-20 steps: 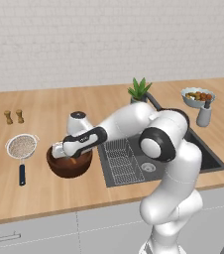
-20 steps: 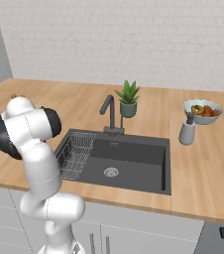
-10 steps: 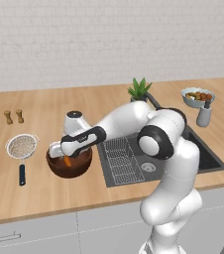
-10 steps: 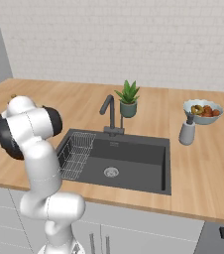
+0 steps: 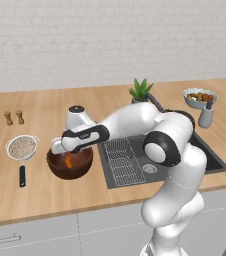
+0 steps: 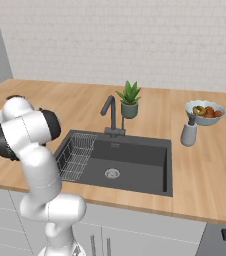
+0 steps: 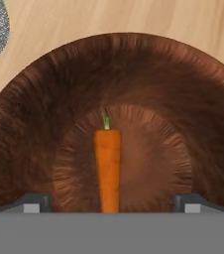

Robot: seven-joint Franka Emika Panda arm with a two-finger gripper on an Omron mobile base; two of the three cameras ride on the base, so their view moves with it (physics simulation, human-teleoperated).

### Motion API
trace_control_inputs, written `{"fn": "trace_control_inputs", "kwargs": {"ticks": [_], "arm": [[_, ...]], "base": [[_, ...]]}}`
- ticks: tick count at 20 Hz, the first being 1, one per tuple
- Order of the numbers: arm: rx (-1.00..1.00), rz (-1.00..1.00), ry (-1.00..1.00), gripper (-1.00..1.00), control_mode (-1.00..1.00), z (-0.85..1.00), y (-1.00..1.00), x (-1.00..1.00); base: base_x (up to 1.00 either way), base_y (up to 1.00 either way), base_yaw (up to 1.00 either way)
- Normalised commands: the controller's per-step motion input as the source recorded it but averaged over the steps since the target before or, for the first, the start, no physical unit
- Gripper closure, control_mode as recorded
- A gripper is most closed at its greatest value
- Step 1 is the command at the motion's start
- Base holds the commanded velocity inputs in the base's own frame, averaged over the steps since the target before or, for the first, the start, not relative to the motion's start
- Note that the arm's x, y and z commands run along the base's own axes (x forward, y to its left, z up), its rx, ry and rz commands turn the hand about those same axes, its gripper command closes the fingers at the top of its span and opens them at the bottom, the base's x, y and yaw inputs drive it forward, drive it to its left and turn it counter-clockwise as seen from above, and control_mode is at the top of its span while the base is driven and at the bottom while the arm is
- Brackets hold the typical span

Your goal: Pick the carrot from the sink and place it in the bowl. Then pick the bowl and place it in the microwave. Then close the microwave door and press the start button.

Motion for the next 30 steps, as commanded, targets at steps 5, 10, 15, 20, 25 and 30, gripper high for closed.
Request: {"fn": "trace_control_inputs", "kwargs": {"ticks": [5, 10, 15, 20, 25, 30], "arm": [[0.00, -0.03, 0.00, -1.00, -1.00, 0.00, -0.69, 0.00], [0.00, -0.06, 0.00, -1.00, -1.00, 0.00, -0.56, 0.00], [-0.01, -0.05, 0.00, -1.00, -1.00, -0.03, -0.22, 0.04], [-0.04, -0.02, 0.00, -1.00, -1.00, -0.19, 0.00, 0.12], [-0.04, 0.00, 0.00, -1.00, -1.00, -0.20, 0.00, 0.07], [-0.03, 0.00, 0.00, -1.00, -1.00, -0.18, 0.06, 0.01]], "base": [[0.00, 0.00, 0.00], [0.00, 0.00, 0.00], [0.00, 0.00, 0.00], [0.00, 0.00, 0.00], [0.00, 0.00, 0.00], [0.00, 0.00, 0.00]]}}
